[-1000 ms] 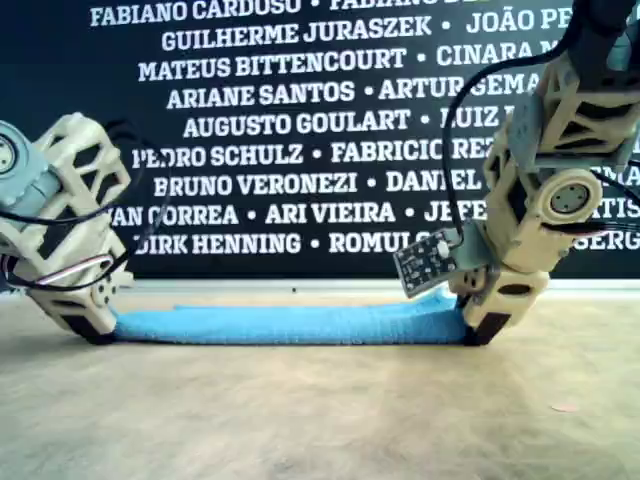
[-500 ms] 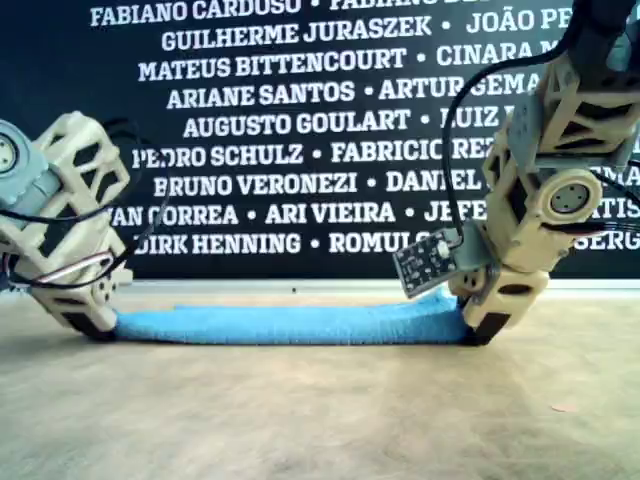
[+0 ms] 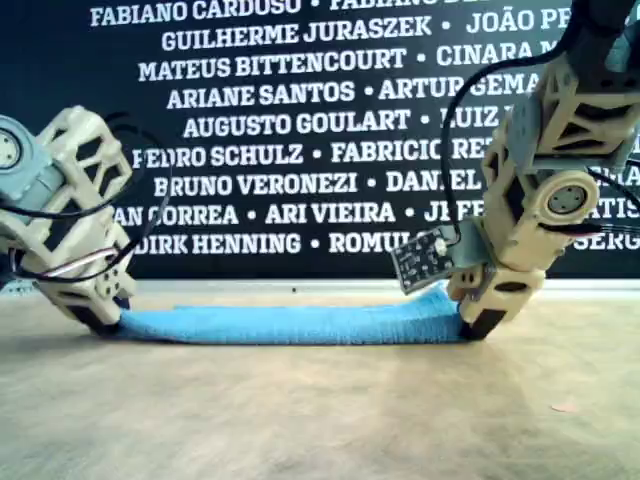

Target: Fold a cloth

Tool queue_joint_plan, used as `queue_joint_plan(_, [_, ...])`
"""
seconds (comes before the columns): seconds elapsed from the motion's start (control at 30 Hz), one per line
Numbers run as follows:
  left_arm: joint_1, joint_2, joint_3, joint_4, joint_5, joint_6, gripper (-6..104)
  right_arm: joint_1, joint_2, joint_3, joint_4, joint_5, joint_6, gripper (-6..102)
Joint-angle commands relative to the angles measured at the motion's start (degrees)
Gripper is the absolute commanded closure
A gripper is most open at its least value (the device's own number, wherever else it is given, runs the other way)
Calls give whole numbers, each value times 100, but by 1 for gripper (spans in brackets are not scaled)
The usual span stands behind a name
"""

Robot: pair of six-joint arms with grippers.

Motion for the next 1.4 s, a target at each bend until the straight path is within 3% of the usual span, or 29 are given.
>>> queue_joint_plan(0.0, [132, 176, -677, -229, 9, -9, 101, 44, 167, -571, -290, -44, 26, 89])
queue_joint_plan(0.1, [88, 167, -747, -229, -62, -9, 99, 35, 167, -563, -290, -44, 26, 99])
queue_joint_plan(0.17, [62, 229, -694, -220, -79, 0, 95, -18, 264, -483, -290, -44, 26, 97])
queue_joint_plan(0.47, [44, 272, -624, -114, 18, 88, 95, -149, 396, -290, -18, -35, 26, 96])
queue_joint_plan(0.77, [35, 659, 114, -114, 18, 88, 95, -79, 1898, 896, 422, -44, -18, 96])
queue_joint_plan(1.0, [-185, 1406, 932, -114, 18, 88, 95, -35, 2329, 1758, 316, -44, 26, 96])
queue_joint_plan(1.37, [-229, 1608, 1617, -114, 18, 35, 95, 211, 2355, 2347, 422, -44, 26, 96])
